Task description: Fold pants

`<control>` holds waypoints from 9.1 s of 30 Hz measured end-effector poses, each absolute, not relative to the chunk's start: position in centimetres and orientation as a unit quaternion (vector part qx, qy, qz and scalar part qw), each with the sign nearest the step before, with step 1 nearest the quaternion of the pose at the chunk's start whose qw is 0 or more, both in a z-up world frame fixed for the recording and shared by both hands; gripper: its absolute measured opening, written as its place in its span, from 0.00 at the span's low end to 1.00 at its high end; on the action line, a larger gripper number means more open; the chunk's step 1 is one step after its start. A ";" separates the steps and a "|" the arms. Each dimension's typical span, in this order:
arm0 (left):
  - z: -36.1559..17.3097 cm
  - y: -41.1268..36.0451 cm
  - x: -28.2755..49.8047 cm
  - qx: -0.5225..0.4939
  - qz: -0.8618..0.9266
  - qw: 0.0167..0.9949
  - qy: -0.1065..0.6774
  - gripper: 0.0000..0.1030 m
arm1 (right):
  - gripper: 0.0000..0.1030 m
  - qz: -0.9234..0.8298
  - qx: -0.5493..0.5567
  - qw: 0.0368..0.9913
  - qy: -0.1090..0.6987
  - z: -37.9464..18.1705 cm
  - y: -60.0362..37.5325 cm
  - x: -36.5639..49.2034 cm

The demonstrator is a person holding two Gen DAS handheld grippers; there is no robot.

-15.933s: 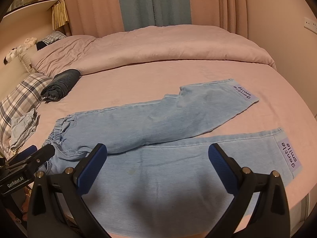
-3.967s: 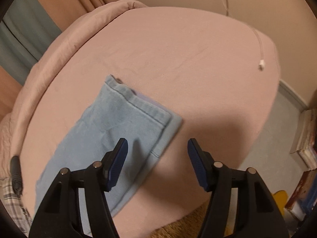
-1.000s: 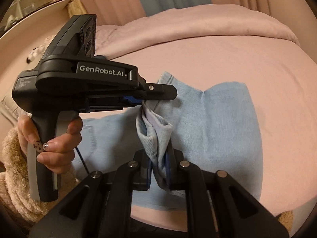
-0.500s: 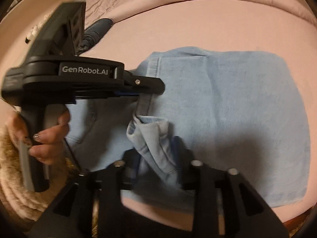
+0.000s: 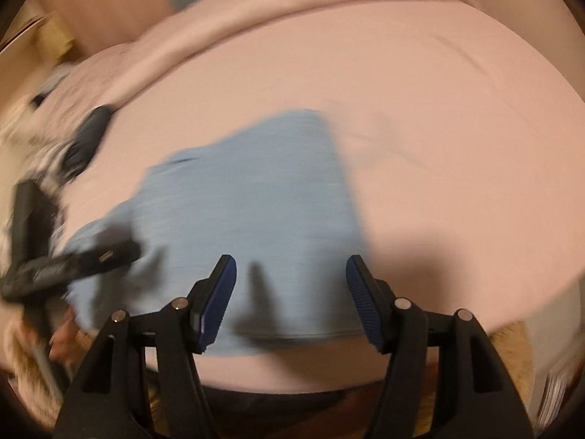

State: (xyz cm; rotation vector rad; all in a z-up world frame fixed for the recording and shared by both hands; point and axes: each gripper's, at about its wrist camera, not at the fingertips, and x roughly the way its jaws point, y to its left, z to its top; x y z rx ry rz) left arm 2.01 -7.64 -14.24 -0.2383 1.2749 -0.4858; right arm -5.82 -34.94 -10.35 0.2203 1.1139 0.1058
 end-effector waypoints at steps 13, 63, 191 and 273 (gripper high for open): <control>-14.4 -8.5 -0.4 -0.056 -0.230 0.774 0.588 0.27 | 0.10 0.054 0.140 0.852 0.501 -9.8 -36.4 -8.5; -14.0 -8.2 -1.8 -0.073 -0.208 0.764 0.606 0.27 | 0.09 0.056 0.114 0.824 0.552 -11.9 -35.2 -9.4; -14.4 14.1 -3.8 -0.258 0.053 0.803 0.535 0.87 | 0.79 0.172 -0.012 0.810 0.561 -10.2 -19.9 -6.9; -0.9 1.5 -3.3 -0.162 -0.170 0.878 0.416 0.33 | 0.40 0.314 0.060 0.795 0.516 -3.7 -13.1 -5.4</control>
